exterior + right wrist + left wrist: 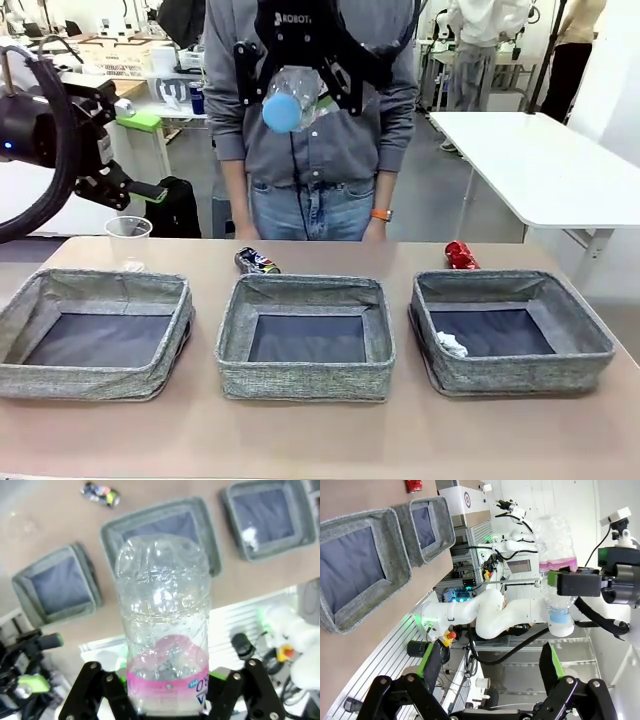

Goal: Sort the waste into the appropriate baskets.
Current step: Pick up the waste item pointed out by the person.

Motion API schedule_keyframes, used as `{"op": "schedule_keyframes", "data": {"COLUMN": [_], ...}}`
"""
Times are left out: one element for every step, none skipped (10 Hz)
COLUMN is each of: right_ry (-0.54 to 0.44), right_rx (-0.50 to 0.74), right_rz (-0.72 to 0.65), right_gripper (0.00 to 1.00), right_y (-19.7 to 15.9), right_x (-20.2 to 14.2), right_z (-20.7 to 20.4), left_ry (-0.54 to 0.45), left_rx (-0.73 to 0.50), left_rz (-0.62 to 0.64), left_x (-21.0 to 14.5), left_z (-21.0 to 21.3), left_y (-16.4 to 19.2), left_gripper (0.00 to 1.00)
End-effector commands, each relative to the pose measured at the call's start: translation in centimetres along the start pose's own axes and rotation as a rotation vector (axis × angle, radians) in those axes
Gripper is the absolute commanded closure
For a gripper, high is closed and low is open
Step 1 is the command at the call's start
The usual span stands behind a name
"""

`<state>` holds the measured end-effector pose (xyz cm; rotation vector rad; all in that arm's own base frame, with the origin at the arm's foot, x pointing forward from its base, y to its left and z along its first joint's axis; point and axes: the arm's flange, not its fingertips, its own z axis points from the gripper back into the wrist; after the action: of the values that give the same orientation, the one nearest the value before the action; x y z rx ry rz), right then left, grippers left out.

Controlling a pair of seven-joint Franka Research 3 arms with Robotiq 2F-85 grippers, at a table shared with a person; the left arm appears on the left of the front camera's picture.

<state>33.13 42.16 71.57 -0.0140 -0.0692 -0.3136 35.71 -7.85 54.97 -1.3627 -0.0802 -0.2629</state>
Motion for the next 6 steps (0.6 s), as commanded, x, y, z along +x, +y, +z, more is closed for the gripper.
{"op": "schedule_keyframes", "data": {"right_ry": [-0.036,-0.053,-0.068,-0.085,-0.113,-0.111], "right_rx": [-0.014,-0.006,0.005,0.018,-0.003,-0.012], "right_rz": [-0.005,-0.010,0.004,0.055,0.099,0.115], "right_gripper": [1.00,1.00,1.00,1.00,1.00,1.00], "right_y": [0.3,0.1,-0.3,-1.0,-1.5,-1.7], "right_x": [0.3,0.2,0.2,0.3,0.3,0.5], "right_z": [1.3,1.9,2.5,3.5,4.1,4.4], "left_ry": [0.012,0.012,0.012,0.012,0.012,0.012], "left_rx": [0.008,0.008,0.008,0.008,0.008,0.008], "left_rz": [0.005,0.005,0.005,0.005,0.005,0.005], "left_x": [-0.2,-0.2,-0.2,-0.2,-0.2,-0.2], "left_z": [0.1,0.1,0.1,0.1,0.1,0.1], "left_y": [-0.3,-0.3,-0.3,-0.3,-0.3,-0.3], "left_gripper": [0.00,0.00,0.00,0.00,0.00,0.00]}}
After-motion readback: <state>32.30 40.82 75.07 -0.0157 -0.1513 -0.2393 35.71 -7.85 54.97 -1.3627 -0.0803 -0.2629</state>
